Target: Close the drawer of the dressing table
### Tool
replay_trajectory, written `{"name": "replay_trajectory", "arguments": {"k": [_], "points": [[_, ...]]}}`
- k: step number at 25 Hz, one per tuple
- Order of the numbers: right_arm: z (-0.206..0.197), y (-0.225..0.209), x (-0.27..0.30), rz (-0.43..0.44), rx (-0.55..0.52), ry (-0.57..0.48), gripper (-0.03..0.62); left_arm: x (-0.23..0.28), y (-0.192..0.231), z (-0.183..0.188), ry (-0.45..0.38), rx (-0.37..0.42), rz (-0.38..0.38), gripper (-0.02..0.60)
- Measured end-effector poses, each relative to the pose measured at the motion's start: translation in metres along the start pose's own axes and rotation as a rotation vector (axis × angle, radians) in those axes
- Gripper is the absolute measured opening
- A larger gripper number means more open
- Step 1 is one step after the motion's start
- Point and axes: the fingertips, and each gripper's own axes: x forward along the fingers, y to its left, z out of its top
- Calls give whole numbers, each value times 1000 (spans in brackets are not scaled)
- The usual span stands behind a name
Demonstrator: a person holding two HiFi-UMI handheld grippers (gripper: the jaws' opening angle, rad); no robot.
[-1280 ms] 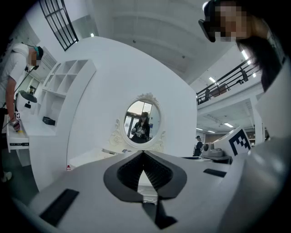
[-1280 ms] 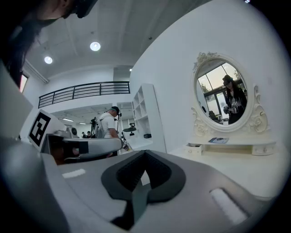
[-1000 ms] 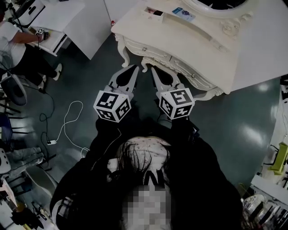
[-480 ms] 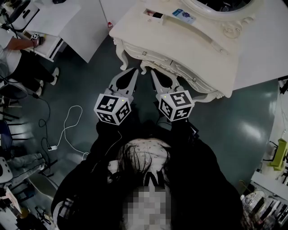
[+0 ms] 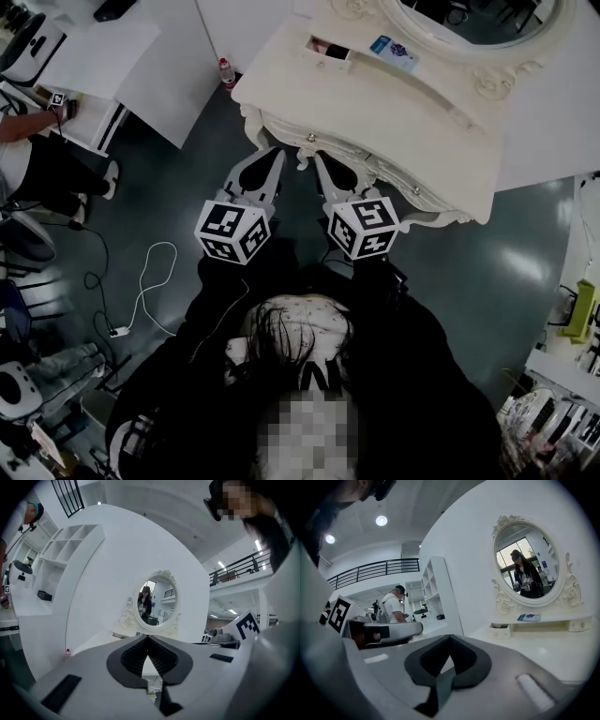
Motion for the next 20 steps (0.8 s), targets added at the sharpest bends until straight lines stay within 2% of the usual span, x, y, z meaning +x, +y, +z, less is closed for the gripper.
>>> {"name": "replay_trajectory", "arguments": {"k": [10,20], "points": [[6,20,78,-90,51,8,8,11,76,24,65,20,-82,0],[3,35,110,-166,39,25,8,1,123,26,75,-7,-116,0]]}}
